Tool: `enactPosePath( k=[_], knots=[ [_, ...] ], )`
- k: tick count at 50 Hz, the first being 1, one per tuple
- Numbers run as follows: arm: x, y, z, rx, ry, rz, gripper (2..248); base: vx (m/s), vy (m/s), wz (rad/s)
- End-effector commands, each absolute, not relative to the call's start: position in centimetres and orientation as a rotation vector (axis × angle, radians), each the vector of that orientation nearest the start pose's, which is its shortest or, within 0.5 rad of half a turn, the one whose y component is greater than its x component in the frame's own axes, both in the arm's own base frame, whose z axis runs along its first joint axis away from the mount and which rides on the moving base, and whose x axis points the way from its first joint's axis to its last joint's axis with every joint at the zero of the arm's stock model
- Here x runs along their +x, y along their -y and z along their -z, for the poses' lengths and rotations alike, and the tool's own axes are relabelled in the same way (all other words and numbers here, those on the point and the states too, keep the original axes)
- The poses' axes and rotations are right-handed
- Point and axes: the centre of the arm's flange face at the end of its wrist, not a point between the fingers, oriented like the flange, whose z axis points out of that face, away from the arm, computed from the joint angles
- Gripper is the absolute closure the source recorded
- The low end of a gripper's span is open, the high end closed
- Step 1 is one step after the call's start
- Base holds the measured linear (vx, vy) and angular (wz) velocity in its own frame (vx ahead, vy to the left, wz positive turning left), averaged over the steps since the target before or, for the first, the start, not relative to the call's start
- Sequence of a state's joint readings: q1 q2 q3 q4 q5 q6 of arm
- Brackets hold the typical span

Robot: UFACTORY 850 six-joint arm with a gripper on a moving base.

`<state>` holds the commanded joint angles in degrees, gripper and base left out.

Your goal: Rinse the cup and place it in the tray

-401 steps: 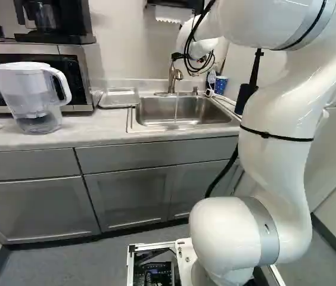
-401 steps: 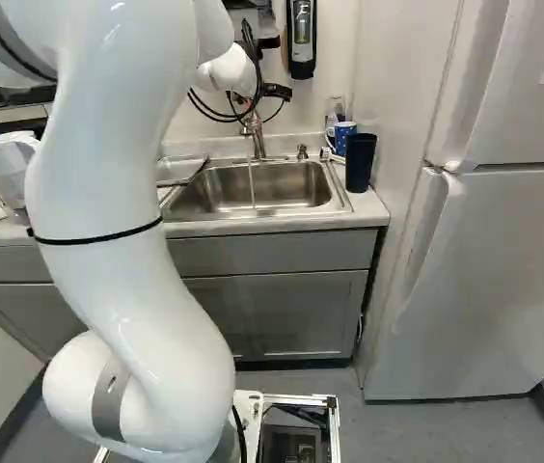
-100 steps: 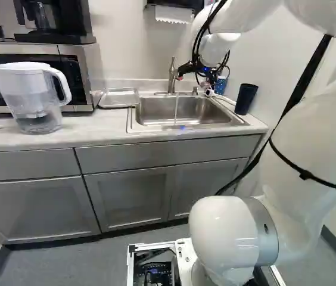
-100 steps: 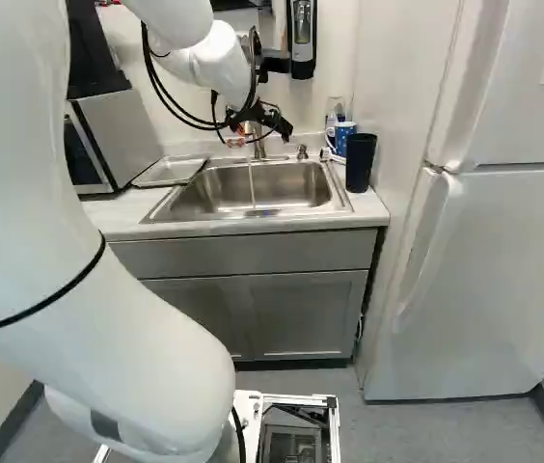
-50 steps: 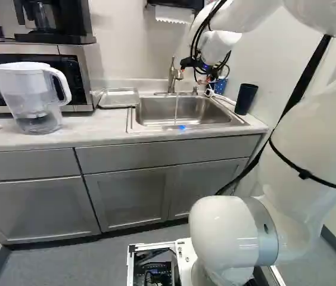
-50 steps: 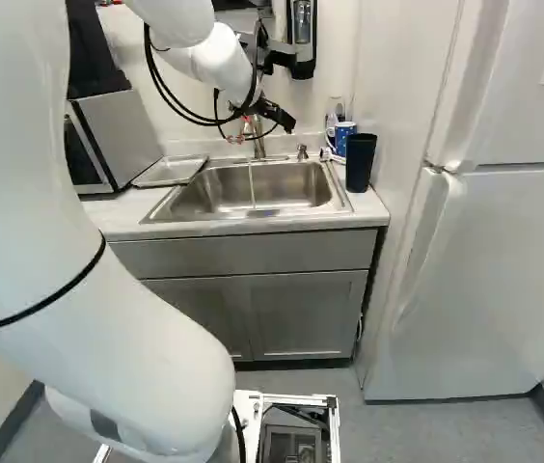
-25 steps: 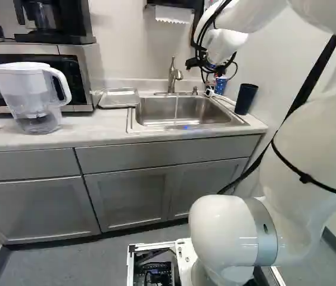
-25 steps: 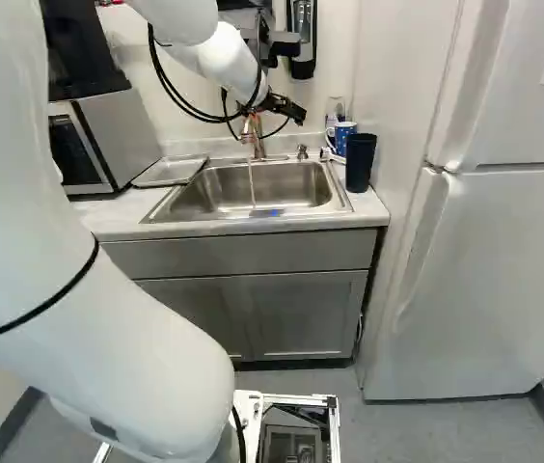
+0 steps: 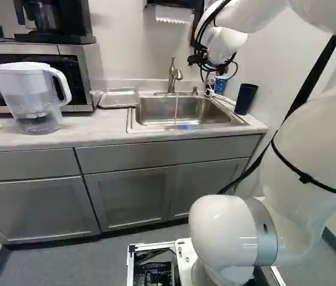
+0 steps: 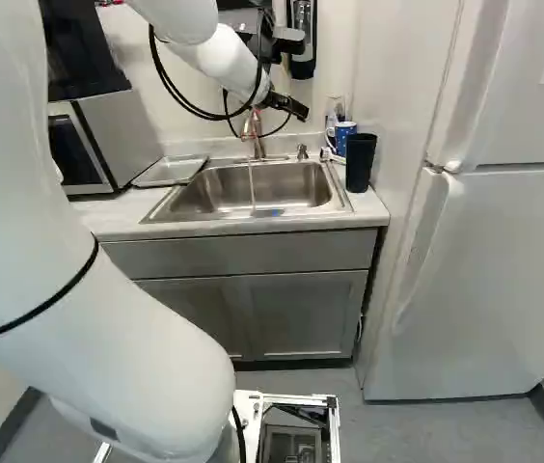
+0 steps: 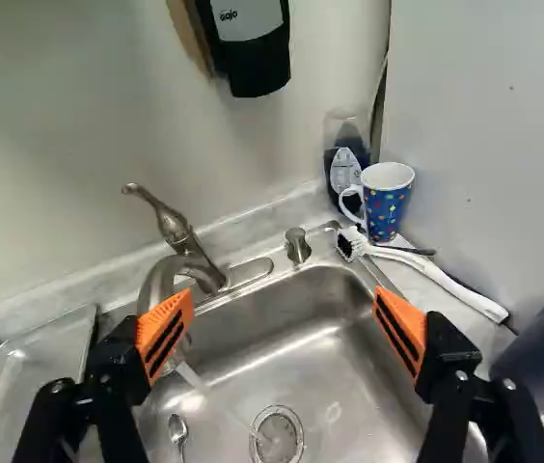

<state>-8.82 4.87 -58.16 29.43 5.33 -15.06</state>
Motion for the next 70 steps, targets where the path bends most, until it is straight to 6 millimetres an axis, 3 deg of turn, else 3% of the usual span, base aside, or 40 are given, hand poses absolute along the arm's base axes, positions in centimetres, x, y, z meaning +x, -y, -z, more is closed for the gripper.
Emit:
enactPosePath(
  k=[13, 36, 56, 70],
  knots=[
    [48.6, 8.7, -66.2, -2.493, -0.627, 1.799, 3, 0.0, 0.0, 0.0],
    [47.6, 10.0, -66.6, -2.567, -0.572, 1.936, 3, 0.0, 0.0, 0.0],
    [47.8, 10.6, -65.0, -2.702, -0.48, 1.99, 3, 0.0, 0.0, 0.0],
    [47.9, 11.1, -63.7, -2.684, -0.613, 1.994, 3, 0.0, 0.0, 0.0]
  ],
)
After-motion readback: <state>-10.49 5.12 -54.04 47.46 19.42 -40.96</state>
